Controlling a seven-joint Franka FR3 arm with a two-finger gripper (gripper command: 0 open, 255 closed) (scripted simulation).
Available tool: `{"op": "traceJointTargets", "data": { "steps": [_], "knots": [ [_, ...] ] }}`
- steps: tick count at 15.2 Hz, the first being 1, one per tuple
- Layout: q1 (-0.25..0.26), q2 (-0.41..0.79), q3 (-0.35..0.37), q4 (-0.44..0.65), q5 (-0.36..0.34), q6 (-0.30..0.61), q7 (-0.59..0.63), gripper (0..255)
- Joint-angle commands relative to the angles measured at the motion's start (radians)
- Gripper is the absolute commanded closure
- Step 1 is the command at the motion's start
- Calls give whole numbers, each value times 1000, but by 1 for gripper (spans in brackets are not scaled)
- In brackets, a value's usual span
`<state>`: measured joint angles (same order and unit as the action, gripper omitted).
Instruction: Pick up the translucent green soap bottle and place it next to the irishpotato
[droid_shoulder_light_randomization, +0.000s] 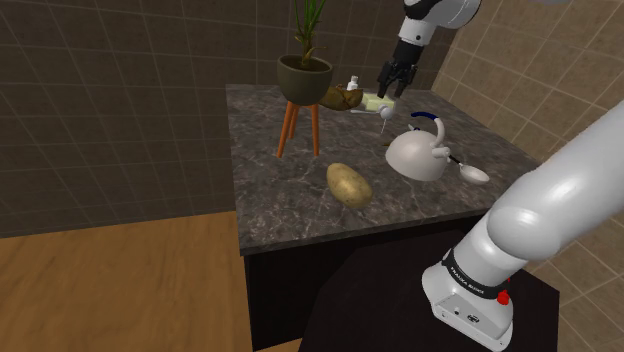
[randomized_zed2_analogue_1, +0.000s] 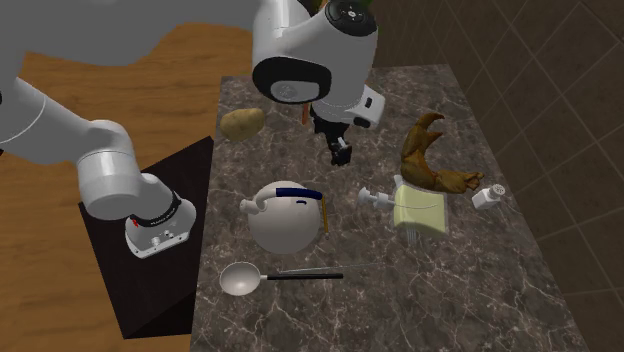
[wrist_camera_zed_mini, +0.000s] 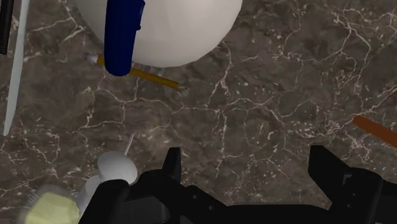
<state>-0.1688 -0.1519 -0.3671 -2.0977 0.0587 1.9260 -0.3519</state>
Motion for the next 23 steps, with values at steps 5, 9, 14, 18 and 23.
{"op": "traceJointTargets", "data": {
  "steps": [5,9,14,18,23],
  "knots": [
    [-47,211,-69,142,113,38,-96,0],
    [-99,359,-93,256,203,42,-157,0],
    [-177,523,-98,402,299,25,-208,0],
    [-175,539,-89,370,311,70,-216,0],
    [-173,556,-82,346,325,110,-224,0]
  ]
}}
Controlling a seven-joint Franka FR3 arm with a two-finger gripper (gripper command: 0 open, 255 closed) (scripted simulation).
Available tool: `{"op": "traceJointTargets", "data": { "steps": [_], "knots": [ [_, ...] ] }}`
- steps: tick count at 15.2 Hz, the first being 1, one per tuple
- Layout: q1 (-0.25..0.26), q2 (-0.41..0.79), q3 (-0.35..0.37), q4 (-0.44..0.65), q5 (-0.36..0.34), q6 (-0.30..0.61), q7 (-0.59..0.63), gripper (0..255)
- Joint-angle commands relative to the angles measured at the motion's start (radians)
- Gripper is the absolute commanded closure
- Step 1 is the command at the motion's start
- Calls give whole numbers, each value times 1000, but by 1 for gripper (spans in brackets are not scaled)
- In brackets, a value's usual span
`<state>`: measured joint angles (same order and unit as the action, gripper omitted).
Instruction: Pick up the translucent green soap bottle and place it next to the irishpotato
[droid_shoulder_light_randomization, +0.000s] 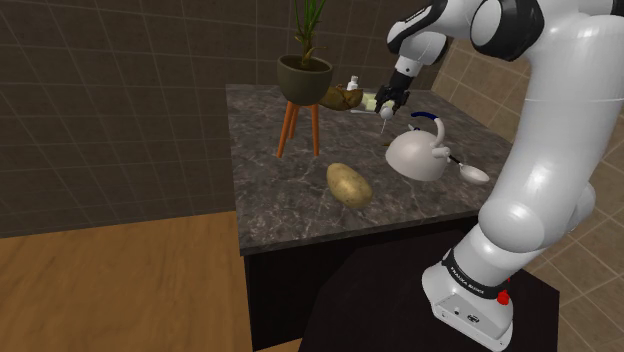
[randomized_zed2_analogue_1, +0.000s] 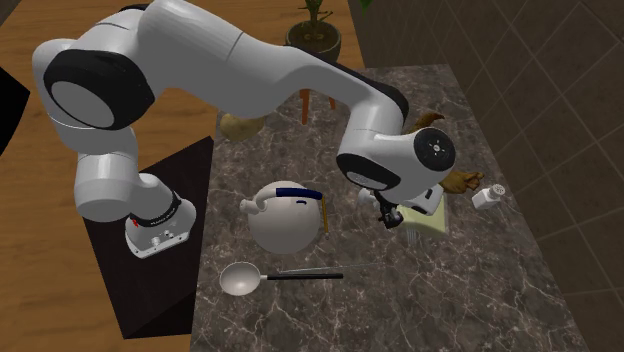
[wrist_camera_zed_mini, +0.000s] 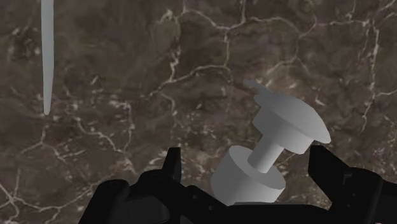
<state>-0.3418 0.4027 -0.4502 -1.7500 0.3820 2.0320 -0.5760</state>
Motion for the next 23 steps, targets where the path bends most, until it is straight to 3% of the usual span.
{"op": "traceJointTargets", "data": {
  "steps": [1,6,7,16,23],
  "knots": [
    [0,1,1,-2,1,4,0,0],
    [0,1,1,-2,1,4,0,0],
    [0,1,1,-2,1,4,0,255],
    [0,1,1,-2,1,4,0,255],
    [5,-37,-10,41,-26,-70,26,255]
  ]
}}
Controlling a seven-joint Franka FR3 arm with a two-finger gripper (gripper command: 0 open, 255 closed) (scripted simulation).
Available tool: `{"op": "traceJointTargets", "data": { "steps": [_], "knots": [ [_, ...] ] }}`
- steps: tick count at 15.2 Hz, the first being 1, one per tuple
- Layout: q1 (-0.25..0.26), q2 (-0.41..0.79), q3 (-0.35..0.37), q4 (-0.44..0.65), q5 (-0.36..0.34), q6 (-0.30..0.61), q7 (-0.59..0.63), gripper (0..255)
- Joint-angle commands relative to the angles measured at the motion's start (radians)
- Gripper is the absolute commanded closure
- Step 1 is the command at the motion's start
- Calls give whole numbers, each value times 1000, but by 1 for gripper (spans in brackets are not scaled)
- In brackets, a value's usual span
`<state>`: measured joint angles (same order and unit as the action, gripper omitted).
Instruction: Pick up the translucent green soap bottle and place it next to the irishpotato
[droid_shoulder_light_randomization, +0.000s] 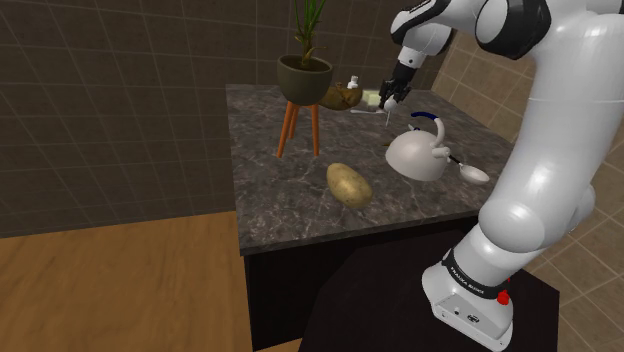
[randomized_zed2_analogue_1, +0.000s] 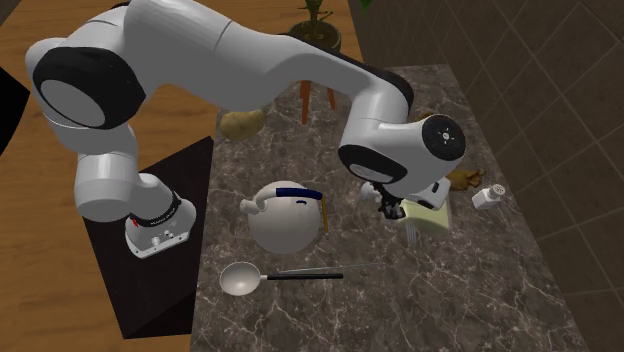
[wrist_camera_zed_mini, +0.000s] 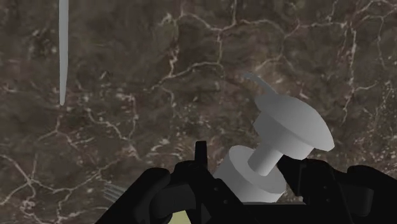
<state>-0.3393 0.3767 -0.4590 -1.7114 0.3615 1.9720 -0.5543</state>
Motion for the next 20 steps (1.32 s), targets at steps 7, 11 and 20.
{"op": "traceJointTargets", "data": {
  "steps": [7,11,20],
  "knots": [
    [4,-39,-10,58,-27,-89,28,255],
    [3,-51,-13,96,-36,-136,41,255],
    [-3,-65,-19,198,-49,-247,66,255]
  ]
}}
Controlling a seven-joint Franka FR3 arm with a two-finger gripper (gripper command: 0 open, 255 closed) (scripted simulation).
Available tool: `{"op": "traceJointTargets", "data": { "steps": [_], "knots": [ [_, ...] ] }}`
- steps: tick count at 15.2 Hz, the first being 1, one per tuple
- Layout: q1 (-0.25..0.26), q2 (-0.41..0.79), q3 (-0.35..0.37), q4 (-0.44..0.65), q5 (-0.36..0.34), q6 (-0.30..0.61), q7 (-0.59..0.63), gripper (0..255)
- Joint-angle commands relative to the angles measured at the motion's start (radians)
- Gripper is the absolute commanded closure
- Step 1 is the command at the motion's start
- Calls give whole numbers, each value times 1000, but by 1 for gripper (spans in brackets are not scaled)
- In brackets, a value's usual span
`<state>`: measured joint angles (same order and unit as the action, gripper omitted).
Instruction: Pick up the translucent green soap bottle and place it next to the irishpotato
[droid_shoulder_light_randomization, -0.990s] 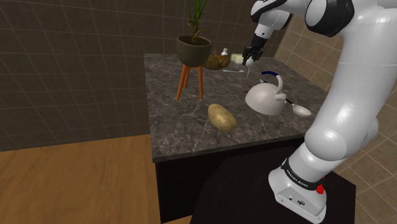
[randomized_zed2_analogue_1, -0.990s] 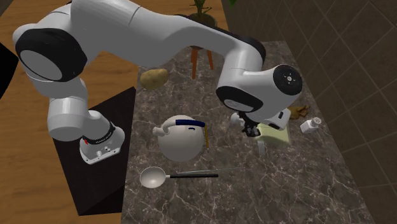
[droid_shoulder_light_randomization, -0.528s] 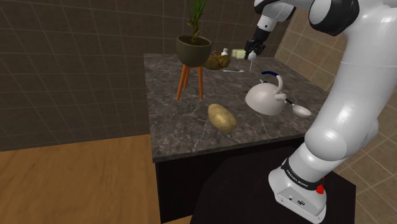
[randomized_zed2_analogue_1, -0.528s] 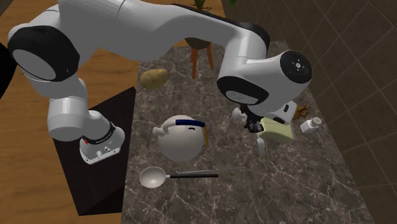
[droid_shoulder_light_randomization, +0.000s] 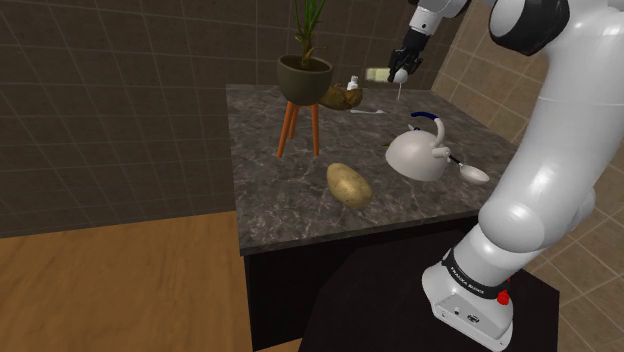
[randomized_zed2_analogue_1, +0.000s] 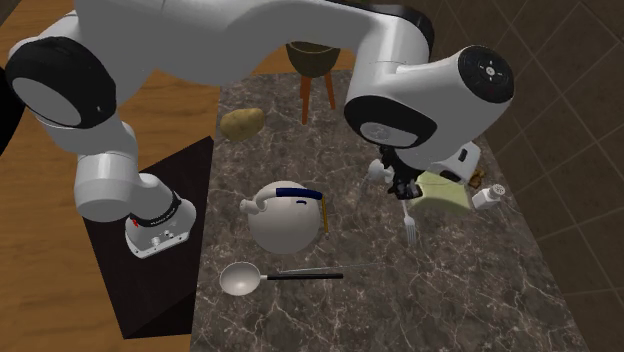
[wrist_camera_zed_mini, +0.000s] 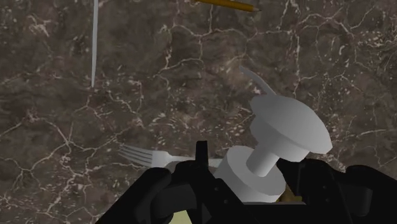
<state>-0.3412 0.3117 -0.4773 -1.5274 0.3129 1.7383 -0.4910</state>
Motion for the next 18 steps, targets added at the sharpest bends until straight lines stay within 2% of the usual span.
{"op": "traceJointTargets", "data": {
  "steps": [1,7,12,18],
  "knots": [
    [-3,-1,-1,27,-2,-27,5,255],
    [-11,2,-3,102,-3,-98,17,255],
    [94,-128,26,-66,-58,-24,130,255],
    [191,-247,84,-211,-107,42,278,255]
  ]
}}
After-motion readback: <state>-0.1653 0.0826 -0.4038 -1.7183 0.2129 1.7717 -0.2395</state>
